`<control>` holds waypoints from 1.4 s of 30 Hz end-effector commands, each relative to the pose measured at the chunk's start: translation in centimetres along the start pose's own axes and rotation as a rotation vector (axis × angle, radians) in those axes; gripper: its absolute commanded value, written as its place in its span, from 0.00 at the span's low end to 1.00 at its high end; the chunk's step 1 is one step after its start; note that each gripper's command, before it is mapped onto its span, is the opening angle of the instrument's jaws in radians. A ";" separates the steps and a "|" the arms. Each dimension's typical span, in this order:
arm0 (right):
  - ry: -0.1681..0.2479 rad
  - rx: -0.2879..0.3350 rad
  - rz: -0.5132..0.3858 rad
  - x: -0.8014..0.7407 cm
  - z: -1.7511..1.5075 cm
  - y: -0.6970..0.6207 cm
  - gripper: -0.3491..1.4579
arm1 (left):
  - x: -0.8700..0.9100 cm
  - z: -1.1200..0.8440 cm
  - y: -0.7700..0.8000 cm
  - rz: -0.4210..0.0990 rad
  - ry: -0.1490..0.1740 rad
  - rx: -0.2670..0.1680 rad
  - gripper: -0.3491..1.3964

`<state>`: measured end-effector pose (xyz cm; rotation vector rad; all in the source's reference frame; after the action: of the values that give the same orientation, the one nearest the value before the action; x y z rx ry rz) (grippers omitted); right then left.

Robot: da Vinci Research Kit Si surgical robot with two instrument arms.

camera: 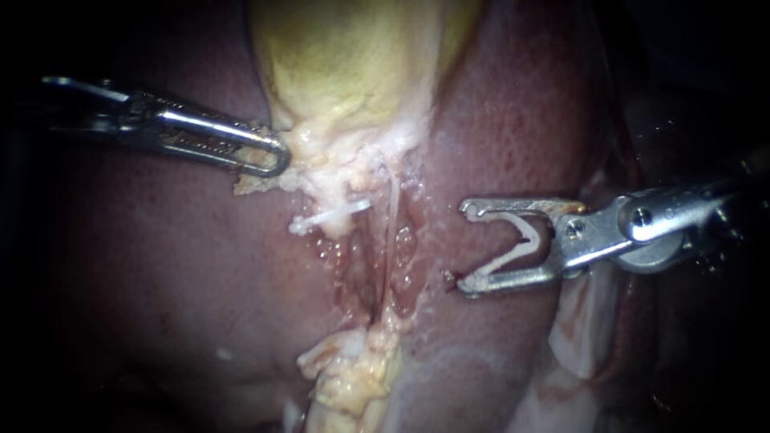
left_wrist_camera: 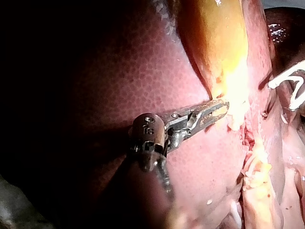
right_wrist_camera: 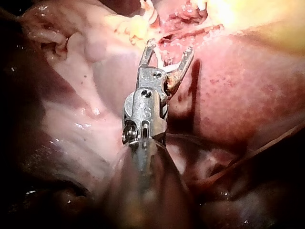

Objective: Clipping first clip right tube

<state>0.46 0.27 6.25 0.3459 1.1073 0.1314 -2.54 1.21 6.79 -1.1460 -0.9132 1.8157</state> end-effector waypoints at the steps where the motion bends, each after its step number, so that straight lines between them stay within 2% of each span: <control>1: 0.000 0.000 0.000 -0.01 0.00 0.00 0.47 | 0.01 -0.03 0.02 -0.001 -0.001 -0.002 0.00; 3: 0.000 0.000 0.000 -0.01 0.00 0.00 0.47 | 0.06 -0.14 0.07 -0.004 -0.006 -0.012 0.00; 8: 0.001 0.005 -0.001 -0.03 0.02 -0.01 0.47 | 0.24 -0.57 0.20 -0.024 0.011 0.015 0.00; 11: 0.004 0.023 -0.003 -0.04 0.07 -0.02 0.46 | 0.32 -0.73 0.23 -0.020 0.024 0.020 0.00; 15: 0.014 0.075 0.038 -0.09 0.25 -0.03 0.46 | 0.32 -0.72 0.22 -0.020 0.025 0.022 0.00; 22: 0.029 0.184 0.155 -0.40 0.72 -0.08 0.45 | 0.31 -0.71 0.22 -0.019 0.025 0.023 0.00; 26: 0.082 0.210 0.219 -0.58 1.01 0.01 0.45 | 0.31 -0.71 0.22 -0.019 0.025 0.023 0.00; 31: 0.138 0.218 0.264 -0.68 1.28 0.14 0.45 | 0.31 -0.71 0.23 -0.019 0.025 0.023 0.00; 37: 0.225 0.260 0.324 -0.63 1.52 0.12 0.46 | 0.31 -0.70 0.23 -0.020 0.025 0.023 0.00; 42: 0.297 0.303 0.343 -0.48 1.62 0.00 0.46 | 0.31 -0.70 0.23 -0.020 0.026 0.023 0.00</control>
<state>1.71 -0.23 7.28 0.8136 1.3678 0.3281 -2.03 1.50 6.25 -1.1396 -0.8833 1.7875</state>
